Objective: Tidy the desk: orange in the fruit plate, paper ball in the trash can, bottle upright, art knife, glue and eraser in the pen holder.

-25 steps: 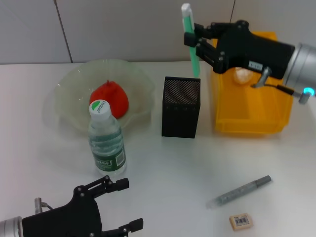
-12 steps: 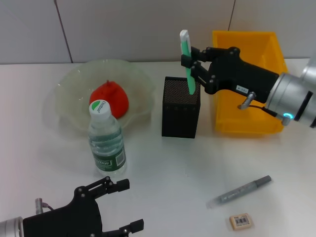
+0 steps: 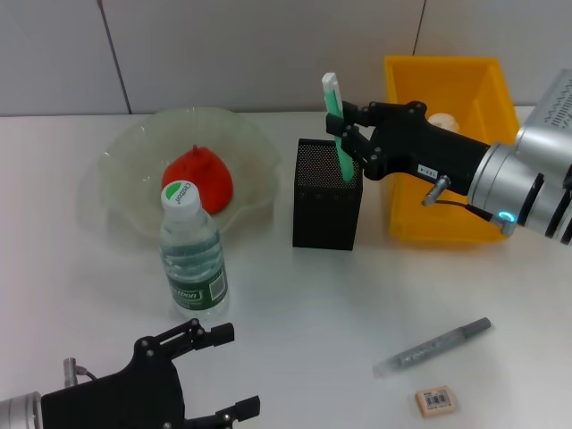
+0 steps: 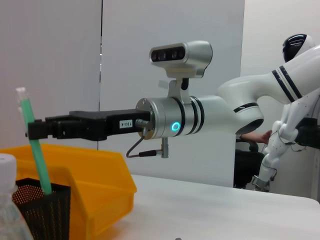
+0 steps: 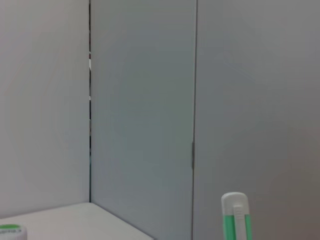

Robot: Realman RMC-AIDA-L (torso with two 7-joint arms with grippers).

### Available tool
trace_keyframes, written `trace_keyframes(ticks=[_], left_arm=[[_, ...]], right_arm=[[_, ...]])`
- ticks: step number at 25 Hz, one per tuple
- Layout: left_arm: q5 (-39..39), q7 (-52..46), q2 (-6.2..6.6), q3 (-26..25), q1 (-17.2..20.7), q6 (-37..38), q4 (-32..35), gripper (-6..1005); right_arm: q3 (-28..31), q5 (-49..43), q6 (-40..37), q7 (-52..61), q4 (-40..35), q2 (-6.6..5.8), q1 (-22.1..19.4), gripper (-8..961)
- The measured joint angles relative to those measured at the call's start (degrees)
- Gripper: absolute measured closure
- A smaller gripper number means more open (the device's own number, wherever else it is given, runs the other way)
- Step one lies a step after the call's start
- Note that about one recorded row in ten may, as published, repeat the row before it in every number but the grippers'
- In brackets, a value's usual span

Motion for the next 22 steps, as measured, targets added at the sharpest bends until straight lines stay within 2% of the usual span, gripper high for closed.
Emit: trace_keyframes(ticks=[15, 20, 22], left_arm=[[0.00, 0.06, 0.00, -0.11, 0.05, 0.17, 0.12, 172], [0.00, 0.04, 0.00, -0.23, 0.20, 0.25, 0.09, 172], [0.00, 0.03, 0.00, -0.26, 0.28, 0.25, 0.08, 172]], right_arm=[[-1.49, 0.16, -0.14, -0.71, -0.02, 0.07, -0.92, 759], [-0.87, 1.95, -4.89, 0.30, 1.96, 0.06, -3.11, 582], [-1.24, 2.38, -7.43, 3.69, 6.35, -0.17, -5.71, 518]])
